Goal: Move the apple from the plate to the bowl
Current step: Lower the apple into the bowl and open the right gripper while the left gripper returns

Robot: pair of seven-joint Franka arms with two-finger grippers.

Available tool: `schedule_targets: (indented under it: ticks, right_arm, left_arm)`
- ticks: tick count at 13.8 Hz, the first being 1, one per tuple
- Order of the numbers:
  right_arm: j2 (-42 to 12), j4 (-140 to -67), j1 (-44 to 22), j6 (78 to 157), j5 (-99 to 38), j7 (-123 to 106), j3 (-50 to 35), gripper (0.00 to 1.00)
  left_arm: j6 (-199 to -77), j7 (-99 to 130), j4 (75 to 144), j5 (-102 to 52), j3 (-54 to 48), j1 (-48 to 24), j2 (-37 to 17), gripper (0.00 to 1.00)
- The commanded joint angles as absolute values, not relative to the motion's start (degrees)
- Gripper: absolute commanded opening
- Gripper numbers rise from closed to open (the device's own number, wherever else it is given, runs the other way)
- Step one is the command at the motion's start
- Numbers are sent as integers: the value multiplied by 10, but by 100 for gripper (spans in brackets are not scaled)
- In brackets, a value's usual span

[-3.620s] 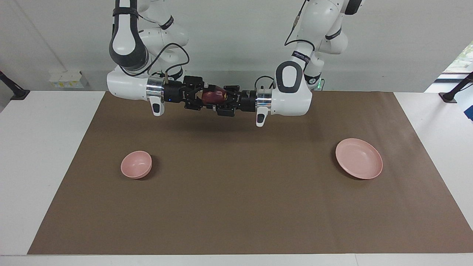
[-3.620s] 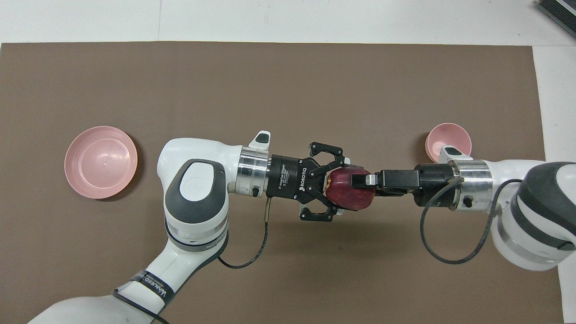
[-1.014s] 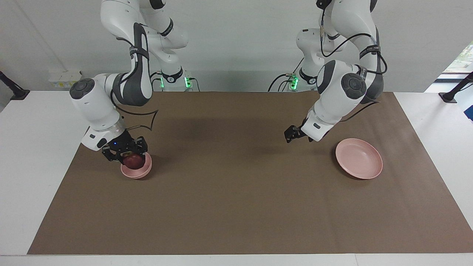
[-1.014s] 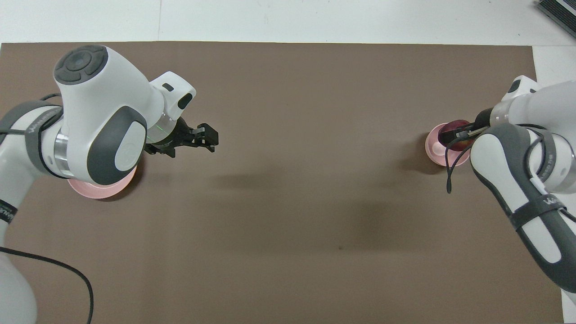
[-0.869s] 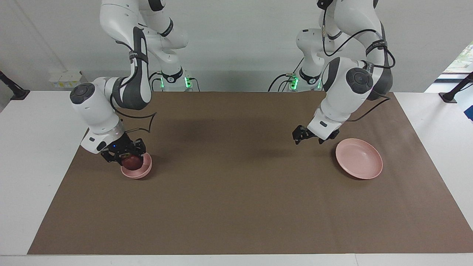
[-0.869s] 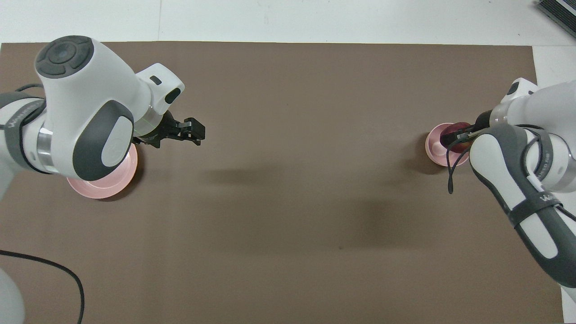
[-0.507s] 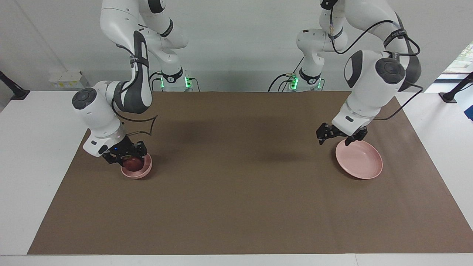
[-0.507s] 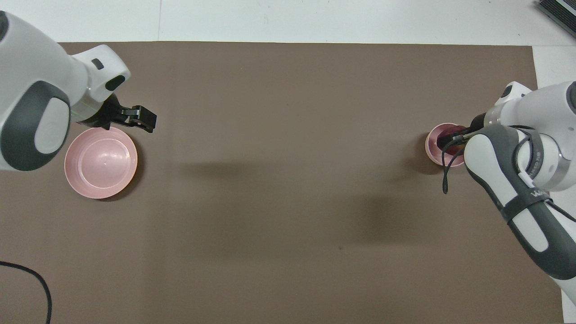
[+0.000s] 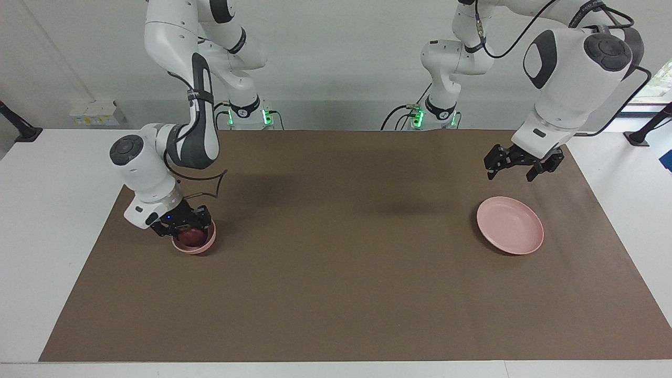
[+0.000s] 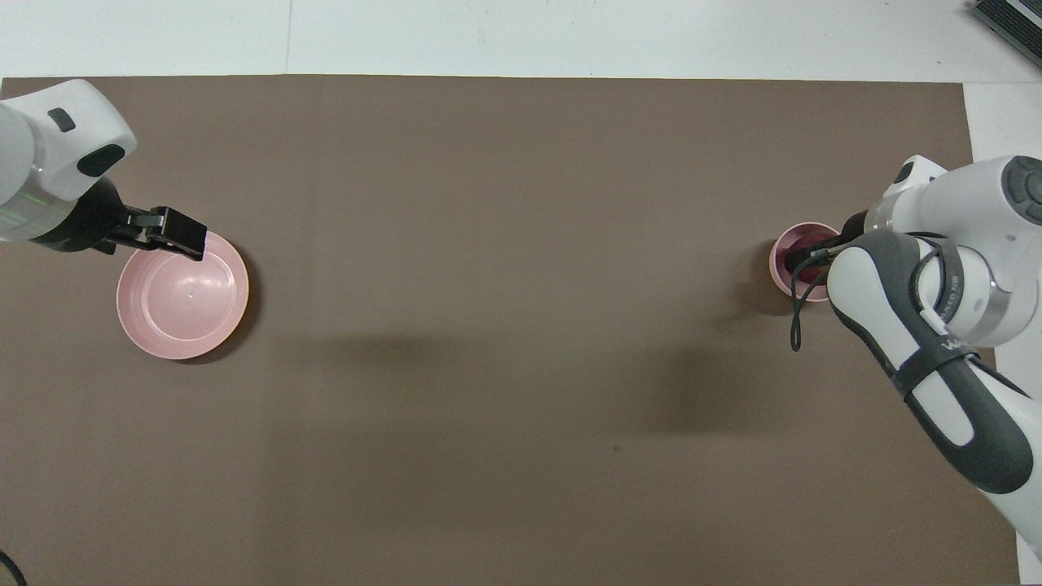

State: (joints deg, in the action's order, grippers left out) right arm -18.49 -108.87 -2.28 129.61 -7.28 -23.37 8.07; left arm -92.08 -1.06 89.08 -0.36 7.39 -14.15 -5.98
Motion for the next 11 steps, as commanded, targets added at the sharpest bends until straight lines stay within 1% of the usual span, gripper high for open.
schedule_targets:
  ticks: [1,4,8,11]
  right_arm:
    - [-178,-1092,-15,1302,-62,-217,76,100]
    - [-170,-1085,-16,1293,-68,-216,76,100]
    - [-123,-1082,-18,1252,-64,-165,76,100]
    - [-89,-1078,-27,1207,-57,-107,77,100]
  left_arm:
    - [-876,-9,896,1,85,-150,-31,100]
    - [-874,-7,896,-1,87,-141,-31,100]
    - [-874,-7,896,-1,87,-126,-31,100]
    - [-874,-5,896,-1,87,-118,-31,100]
